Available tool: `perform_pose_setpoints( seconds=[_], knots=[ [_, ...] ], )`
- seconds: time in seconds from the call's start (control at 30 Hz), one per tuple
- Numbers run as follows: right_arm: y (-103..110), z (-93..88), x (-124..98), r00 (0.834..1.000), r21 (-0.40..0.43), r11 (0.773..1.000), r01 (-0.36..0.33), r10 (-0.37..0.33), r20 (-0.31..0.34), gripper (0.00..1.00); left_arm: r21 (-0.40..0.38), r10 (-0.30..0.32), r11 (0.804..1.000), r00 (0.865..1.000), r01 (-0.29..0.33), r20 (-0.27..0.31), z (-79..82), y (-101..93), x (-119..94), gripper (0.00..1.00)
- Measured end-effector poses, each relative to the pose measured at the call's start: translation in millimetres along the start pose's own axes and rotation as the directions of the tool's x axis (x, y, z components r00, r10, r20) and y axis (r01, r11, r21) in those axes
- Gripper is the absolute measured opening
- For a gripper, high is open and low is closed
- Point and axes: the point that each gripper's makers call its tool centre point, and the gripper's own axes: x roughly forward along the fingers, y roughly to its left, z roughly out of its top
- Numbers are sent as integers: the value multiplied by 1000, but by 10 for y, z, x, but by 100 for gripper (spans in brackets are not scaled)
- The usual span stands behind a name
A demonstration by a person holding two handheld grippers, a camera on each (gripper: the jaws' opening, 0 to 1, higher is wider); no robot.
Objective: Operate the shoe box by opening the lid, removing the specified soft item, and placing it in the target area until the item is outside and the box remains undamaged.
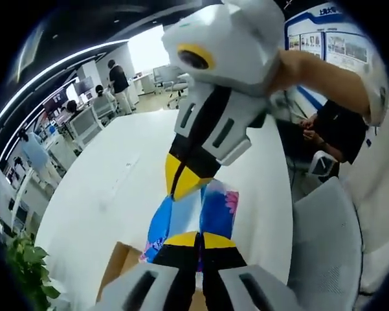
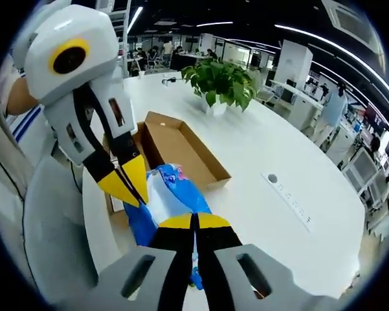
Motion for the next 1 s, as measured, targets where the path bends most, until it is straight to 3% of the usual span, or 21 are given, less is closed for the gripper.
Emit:
perform_pose_setpoints(
  seconds=[1.0],
  knots=[
    [-522,-869,-348,997,88,996,24,-18,-70,0,13,-146,989,989,145,18,487,-236,904,0]
  ],
)
